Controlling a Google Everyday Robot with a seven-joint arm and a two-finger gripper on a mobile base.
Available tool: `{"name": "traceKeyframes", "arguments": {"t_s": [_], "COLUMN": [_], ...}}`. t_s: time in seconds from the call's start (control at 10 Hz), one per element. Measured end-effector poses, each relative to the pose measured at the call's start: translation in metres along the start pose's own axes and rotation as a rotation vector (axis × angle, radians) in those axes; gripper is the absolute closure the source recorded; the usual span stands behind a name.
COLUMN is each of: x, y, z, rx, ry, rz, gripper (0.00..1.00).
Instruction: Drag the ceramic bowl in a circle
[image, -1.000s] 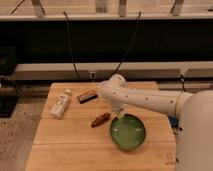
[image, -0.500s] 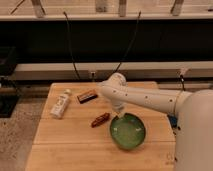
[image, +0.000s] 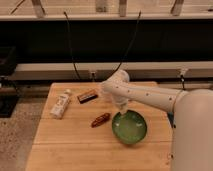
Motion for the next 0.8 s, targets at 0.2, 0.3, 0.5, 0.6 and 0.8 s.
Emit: {"name": "traceKeyframes", "arguments": {"t_s": [0.2,0.3,0.5,0.6,0.8], "x": [0.032,0.046,0.053,0.049,0.036], "y": [0.008,0.017,0.036,0.047,0.077], "z": [0.001,-0.001,-0.005,-0.008,-0.017], "rx": [-0.008,-0.014,-0.023,-0.027,-0.040], "ry": [0.012,0.016,0.016,0.008,-0.024], "rz": [0.054,0.080,0.104,0.109,0.112], "gripper": [1.00,1.00,1.00,1.00,1.00]}}
